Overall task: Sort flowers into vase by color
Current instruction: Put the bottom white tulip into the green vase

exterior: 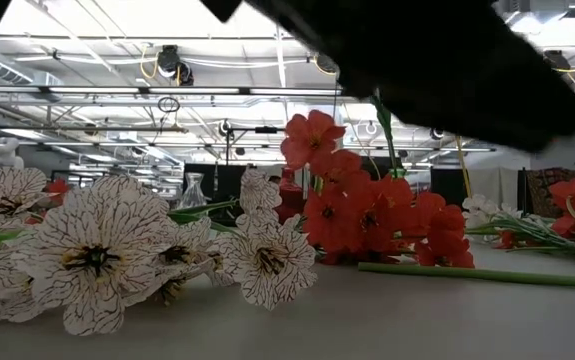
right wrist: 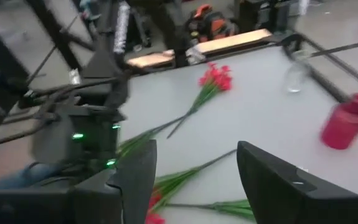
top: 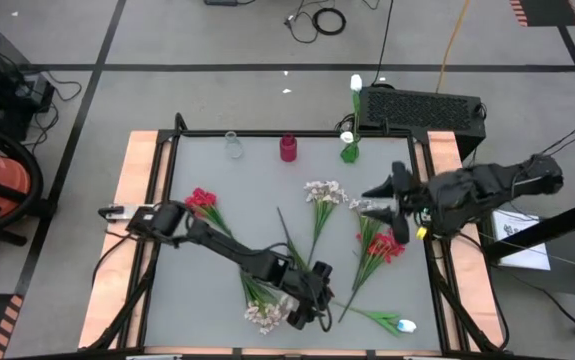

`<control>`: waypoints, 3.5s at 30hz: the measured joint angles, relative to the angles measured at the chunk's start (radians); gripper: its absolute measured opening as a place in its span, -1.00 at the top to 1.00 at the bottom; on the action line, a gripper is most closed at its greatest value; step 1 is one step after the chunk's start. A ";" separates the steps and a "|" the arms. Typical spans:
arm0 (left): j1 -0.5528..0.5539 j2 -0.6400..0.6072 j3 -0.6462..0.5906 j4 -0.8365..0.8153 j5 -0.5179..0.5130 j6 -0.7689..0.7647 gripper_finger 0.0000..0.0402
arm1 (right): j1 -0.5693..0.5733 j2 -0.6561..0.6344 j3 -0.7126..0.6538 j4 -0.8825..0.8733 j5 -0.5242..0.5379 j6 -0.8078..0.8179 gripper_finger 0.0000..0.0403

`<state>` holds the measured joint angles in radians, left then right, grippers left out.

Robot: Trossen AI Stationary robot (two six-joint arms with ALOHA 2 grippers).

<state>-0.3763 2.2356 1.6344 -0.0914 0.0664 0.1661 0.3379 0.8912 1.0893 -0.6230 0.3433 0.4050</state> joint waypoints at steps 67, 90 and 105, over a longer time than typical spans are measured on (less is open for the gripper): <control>0.032 -0.026 0.008 -0.295 0.169 -0.054 0.99 | 0.435 0.409 0.000 0.072 0.341 0.319 -0.06; 0.026 -0.028 0.009 -0.315 0.241 -0.129 0.99 | 0.578 0.752 0.000 0.135 0.100 0.879 -0.07; 0.058 -0.029 0.010 -0.315 0.222 -0.153 0.99 | 0.526 0.939 0.000 0.193 -0.031 0.838 -0.11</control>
<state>-0.3183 2.2063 1.6440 -0.4063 0.2886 0.0128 0.8639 1.8300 1.0893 -0.4305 0.3122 1.2431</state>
